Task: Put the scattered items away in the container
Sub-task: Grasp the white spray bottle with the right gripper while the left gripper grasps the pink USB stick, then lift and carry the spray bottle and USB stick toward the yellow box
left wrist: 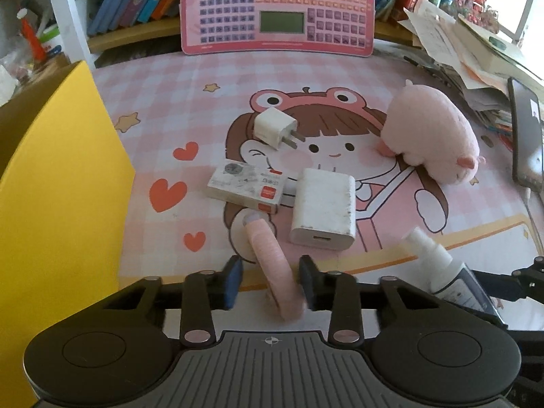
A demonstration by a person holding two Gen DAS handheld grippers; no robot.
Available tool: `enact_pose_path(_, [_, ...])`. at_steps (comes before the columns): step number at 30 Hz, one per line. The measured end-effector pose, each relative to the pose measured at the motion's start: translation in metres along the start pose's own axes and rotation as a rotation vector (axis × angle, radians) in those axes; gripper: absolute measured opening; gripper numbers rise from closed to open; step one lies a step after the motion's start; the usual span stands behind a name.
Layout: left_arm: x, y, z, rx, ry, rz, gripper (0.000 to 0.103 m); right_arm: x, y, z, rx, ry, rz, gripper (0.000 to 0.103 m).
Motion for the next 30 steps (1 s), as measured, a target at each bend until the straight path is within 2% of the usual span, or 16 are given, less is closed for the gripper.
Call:
enact_pose_path(1, [-0.003,0.001,0.001,0.000,0.008,0.007,0.015,0.000,-0.001,0.000,-0.005,-0.005,-0.006,0.031])
enact_pose_path(5, [-0.008,0.007,0.009,-0.002,0.055,0.029,0.015,-0.001,0.000,0.001,-0.009,-0.005,-0.013,0.030])
enact_pose_path(11, [-0.008,0.040,0.025,0.043,0.118,0.099,0.015,-0.002,0.008,0.006,-0.018,-0.052,-0.045,0.030])
enact_pose_path(18, [0.000,0.076,0.046,0.054,0.153,0.165,0.015,-0.003,0.016,0.015,-0.037,-0.093,-0.075,0.030])
enact_pose_path(25, [0.011,0.091,0.062,0.054,0.131,0.175,0.015,-0.015,0.019,0.022,-0.050,-0.089,-0.098,0.030])
enact_pose_path(30, [0.006,0.101,0.070,0.081,0.146,0.180,0.015,-0.028,0.031,0.021,-0.013,-0.055,-0.102,0.030])
Point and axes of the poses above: each gripper's, at about its wrist camera, not at the fingertips, and y roughly against the way its jaws point, x to its right, z to its underside, the point moved 6 cm from there along -y, roughly the way its jaws point, and after that the axes turned 12 degrees about -y, right-handed, at the moved point
